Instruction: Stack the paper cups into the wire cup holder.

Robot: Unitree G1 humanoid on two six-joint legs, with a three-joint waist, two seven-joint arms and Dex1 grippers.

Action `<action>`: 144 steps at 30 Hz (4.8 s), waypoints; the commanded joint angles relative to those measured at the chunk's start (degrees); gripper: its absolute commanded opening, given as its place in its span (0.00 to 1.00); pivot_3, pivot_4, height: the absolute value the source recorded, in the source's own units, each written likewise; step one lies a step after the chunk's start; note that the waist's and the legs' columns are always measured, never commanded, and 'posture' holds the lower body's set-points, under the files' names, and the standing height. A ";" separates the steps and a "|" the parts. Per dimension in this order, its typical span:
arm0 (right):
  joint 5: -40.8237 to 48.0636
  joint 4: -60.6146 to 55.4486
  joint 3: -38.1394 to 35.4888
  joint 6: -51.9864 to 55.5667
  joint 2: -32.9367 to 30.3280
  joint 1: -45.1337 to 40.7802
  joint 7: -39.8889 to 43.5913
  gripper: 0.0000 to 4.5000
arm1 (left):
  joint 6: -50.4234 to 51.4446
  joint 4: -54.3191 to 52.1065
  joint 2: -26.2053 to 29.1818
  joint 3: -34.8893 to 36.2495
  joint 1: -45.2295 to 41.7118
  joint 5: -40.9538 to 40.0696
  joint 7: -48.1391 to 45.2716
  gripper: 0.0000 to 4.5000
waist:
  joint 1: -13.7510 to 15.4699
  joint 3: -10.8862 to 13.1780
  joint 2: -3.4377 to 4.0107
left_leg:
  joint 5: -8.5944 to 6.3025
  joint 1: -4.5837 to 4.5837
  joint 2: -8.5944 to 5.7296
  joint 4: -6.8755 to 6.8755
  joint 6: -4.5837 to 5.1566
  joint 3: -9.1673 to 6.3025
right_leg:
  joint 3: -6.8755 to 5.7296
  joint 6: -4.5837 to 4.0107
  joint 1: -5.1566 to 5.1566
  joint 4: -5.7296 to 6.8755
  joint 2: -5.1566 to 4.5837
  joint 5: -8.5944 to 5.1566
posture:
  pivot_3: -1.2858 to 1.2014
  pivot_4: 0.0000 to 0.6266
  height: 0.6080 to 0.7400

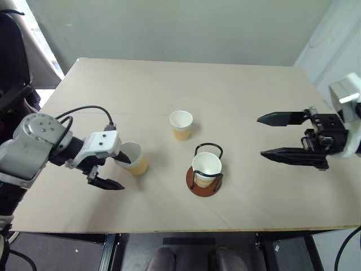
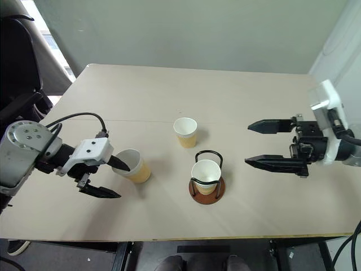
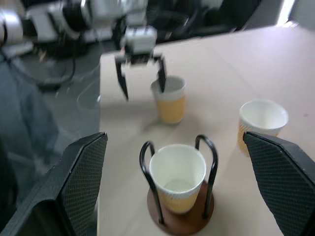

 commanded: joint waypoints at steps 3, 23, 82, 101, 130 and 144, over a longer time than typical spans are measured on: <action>5.39 -2.66 -6.73 0.59 -1.61 2.57 -2.96 1.00 | -1.18 0.89 -0.79 -0.82 -3.45 0.94 -2.05 0.48 | 0.03 0.00 0.00 | 0.00 0.02 0.00 0.01 0.00 0.00 | 0.00 0.00 0.00 -0.01 0.00 0.00 | 0.52 0.24 1.00; 6.95 -2.18 -7.27 -2.32 -4.66 3.33 -5.25 1.00 | 5.27 8.71 -11.28 -4.19 -31.33 -17.10 -2.05 0.01 | 0.99 -0.02 -0.04 | -0.04 -0.06 -0.13 0.19 0.11 -0.02 | -0.03 0.09 0.05 0.02 -0.12 0.05 | 0.52 0.24 1.00; 8.15 -5.86 -18.05 -1.05 -10.41 17.16 -6.27 1.00 | -27.25 20.13 -28.48 -32.37 -48.15 -22.86 -2.05 0.91 | 1.58 -0.01 -0.01 | -0.19 -0.40 -0.16 0.66 0.44 0.35 | 0.06 0.64 0.14 -0.13 -0.09 0.32 | 0.52 0.24 1.00; 9.99 -8.57 -20.63 -0.21 -9.71 19.81 -8.90 1.00 | -41.49 68.52 -42.61 -17.54 -51.61 15.96 6.45 1.00 | 2.76 0.00 0.07 | -0.34 -0.70 -0.29 1.12 0.70 0.50 | 0.15 0.91 0.15 -0.31 -0.12 0.38 | 0.52 0.24 1.00; 13.42 -10.24 -23.47 0.43 -9.95 22.37 -12.95 1.00 | -43.12 71.10 -47.97 -7.30 -51.26 26.65 4.41 0.01 | 2.74 0.00 0.06 | -0.39 -0.66 -0.33 1.25 0.82 1.21 | 0.25 1.23 0.13 -0.25 -0.04 0.28 | 0.52 0.24 1.00; 12.44 -9.03 -27.36 2.45 -11.82 25.17 -8.23 1.00 | -20.02 36.15 -34.82 -18.87 -55.79 -20.65 -2.05 0.01 | 2.29 -0.02 0.11 | -0.52 -0.96 -0.36 1.60 1.04 1.34 | 0.32 1.40 0.02 -0.19 -0.07 0.26 | 0.52 0.24 1.00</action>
